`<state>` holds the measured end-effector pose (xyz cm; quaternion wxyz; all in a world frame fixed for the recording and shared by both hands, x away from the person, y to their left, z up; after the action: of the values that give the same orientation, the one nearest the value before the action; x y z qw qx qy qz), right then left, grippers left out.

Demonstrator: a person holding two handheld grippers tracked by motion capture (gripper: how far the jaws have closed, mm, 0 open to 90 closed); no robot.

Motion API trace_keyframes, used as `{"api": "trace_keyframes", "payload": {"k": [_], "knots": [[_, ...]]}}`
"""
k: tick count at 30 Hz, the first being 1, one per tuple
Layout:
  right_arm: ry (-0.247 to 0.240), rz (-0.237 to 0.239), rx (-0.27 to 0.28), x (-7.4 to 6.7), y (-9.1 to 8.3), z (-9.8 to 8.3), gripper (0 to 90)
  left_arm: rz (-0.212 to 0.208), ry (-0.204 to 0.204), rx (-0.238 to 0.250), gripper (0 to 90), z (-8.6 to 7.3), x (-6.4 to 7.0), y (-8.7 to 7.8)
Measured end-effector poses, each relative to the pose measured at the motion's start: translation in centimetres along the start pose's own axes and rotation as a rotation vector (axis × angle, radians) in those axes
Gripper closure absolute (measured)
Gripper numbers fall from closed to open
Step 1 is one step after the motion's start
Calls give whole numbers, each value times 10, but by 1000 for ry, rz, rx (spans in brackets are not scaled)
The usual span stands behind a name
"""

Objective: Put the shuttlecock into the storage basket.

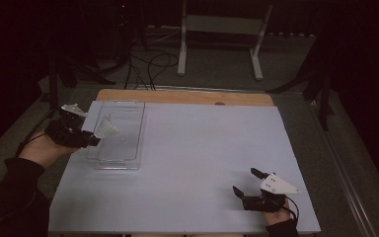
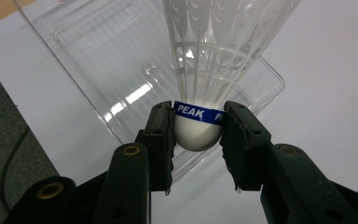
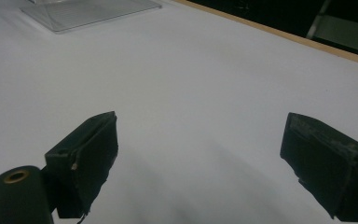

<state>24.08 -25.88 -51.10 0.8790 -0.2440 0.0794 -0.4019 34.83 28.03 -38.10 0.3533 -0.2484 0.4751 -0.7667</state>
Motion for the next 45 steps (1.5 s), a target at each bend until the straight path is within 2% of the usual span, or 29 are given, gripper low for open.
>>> {"api": "trace_keyframes", "payload": {"k": [4,11,13,15,24,30,34,39,45], "knots": [[-2,1,-2,0,0,0,113,6,-18,-1,650,-2,-1,4],[-3,1,-2,0,0,0,113,15,-11,4,650,-5,-3,16],[-3,1,-2,-1,0,0,113,4,-18,3,649,-6,-5,19],[-3,1,-3,-1,0,0,113,23,-20,-4,649,-8,-7,21],[-7,2,-5,-1,1,0,113,11,-47,-23,650,-15,-15,31],[-7,2,-4,-1,1,0,113,5,-37,-46,649,-19,-17,39],[-7,2,-4,0,1,0,113,5,-44,-58,649,-19,-19,43],[-6,3,-4,0,1,0,113,17,-14,-81,649,-18,-19,47],[-7,2,-4,0,1,0,113,28,-7,-99,649,-18,-19,52]]}}
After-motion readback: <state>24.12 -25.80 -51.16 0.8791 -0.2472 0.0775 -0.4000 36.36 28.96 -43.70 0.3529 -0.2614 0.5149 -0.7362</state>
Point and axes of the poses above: each handheld gripper's, and its own axes: y roughly forward along the jaws, z roughly out of its top, x roughly to its right, the point moved 2 cm from there along y, roughly forward along the jaws, and after that the axes turned 4 degrees about -x, right-handed, at the moved point
